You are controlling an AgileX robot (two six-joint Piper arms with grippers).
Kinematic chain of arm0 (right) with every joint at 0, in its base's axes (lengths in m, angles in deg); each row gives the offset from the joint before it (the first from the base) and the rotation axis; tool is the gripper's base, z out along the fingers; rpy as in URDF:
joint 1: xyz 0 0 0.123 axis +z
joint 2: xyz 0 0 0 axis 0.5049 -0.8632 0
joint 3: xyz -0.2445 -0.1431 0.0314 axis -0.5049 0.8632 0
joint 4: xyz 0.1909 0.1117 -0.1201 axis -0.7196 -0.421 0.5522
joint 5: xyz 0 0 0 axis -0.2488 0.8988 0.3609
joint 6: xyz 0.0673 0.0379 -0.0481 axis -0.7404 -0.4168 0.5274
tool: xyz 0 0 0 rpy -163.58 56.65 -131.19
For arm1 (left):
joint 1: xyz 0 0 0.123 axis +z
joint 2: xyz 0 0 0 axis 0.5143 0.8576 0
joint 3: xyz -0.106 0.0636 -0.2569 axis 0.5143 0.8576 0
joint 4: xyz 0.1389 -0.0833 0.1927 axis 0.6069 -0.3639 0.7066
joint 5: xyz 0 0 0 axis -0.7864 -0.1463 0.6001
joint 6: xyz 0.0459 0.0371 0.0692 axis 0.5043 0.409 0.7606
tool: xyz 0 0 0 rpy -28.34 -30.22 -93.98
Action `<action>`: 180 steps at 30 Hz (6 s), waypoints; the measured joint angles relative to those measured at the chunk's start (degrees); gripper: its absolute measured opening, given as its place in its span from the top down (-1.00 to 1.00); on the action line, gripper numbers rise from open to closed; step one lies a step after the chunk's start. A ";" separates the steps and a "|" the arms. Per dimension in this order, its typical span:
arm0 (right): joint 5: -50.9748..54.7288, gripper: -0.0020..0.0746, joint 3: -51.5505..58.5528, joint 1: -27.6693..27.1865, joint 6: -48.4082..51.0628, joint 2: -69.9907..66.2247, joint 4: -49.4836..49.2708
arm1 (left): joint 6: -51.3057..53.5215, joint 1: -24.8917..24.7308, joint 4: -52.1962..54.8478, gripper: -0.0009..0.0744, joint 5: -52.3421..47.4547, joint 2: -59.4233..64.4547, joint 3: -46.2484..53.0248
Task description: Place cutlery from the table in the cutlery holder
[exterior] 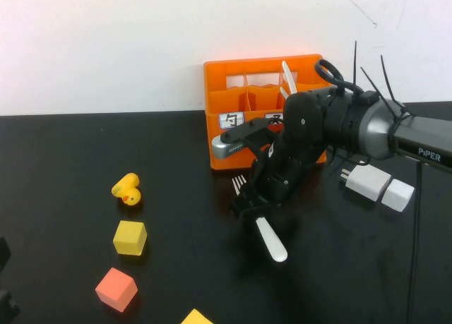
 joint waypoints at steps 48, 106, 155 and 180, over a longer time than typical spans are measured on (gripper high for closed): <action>-51.81 0.66 0.66 0.45 19.61 11.24 -12.02 | 0.00 0.00 0.00 0.98 0.00 0.00 0.00; -65.74 -0.04 16.31 -2.37 7.69 15.25 -5.53 | 0.10 0.00 0.49 0.98 0.00 0.00 0.00; -17.36 0.95 79.88 -2.37 13.33 110.78 9.18 | -1.22 0.00 5.99 0.98 4.90 -11.65 8.06; -13.54 0.95 79.88 -2.37 13.33 110.78 7.97 | -7.56 0.00 12.31 0.98 4.98 -14.64 13.18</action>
